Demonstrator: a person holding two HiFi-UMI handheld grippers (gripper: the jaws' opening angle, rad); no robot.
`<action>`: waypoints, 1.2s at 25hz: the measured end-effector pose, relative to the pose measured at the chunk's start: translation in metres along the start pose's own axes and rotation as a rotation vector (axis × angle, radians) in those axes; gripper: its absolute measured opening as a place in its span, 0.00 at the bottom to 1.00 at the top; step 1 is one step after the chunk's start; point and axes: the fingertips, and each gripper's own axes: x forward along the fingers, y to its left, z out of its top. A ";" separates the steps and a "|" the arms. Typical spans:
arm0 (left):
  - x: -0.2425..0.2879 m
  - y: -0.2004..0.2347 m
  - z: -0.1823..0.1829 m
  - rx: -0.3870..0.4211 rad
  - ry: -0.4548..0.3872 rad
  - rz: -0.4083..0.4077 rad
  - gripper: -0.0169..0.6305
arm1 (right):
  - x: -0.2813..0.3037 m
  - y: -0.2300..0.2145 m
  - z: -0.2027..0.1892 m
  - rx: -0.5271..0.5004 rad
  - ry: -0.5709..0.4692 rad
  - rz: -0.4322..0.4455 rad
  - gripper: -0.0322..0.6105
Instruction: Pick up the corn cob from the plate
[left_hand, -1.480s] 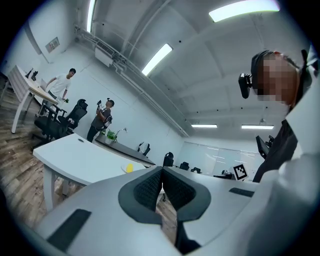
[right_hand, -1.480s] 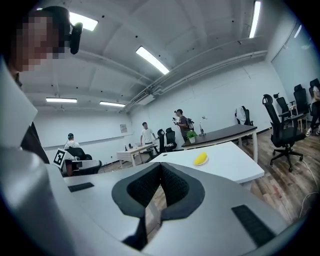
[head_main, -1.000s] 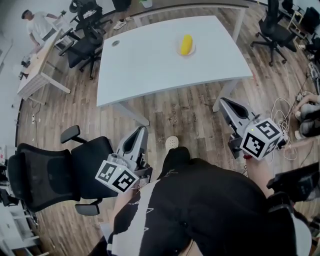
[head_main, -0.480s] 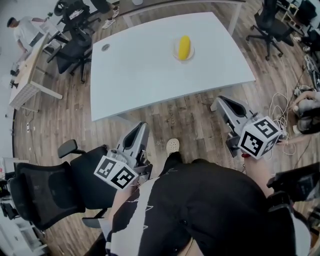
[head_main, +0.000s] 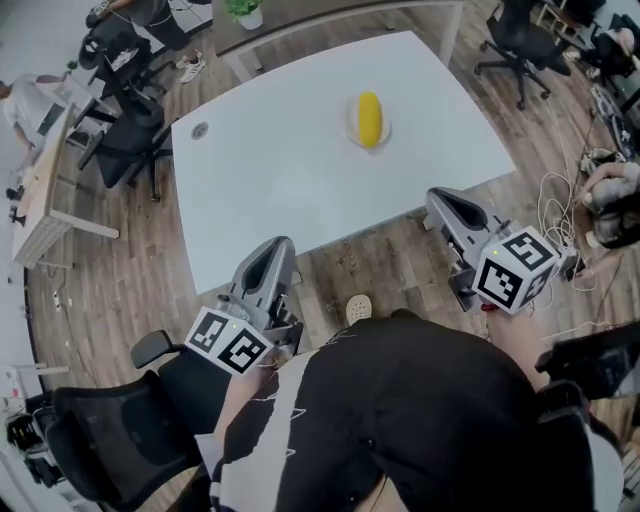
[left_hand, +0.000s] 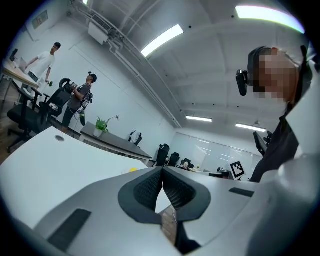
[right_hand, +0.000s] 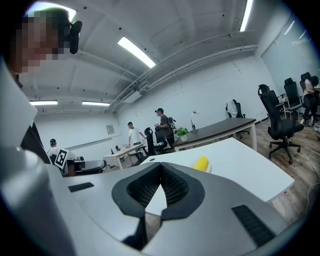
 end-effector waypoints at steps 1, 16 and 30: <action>0.003 0.007 0.003 -0.001 0.004 -0.009 0.05 | 0.007 0.001 0.001 -0.002 0.001 -0.006 0.07; 0.037 0.076 0.033 -0.020 0.024 -0.092 0.05 | 0.075 -0.004 0.009 0.002 0.021 -0.103 0.07; 0.068 0.121 0.014 -0.160 0.044 0.007 0.05 | 0.125 -0.053 -0.005 0.097 0.126 -0.082 0.07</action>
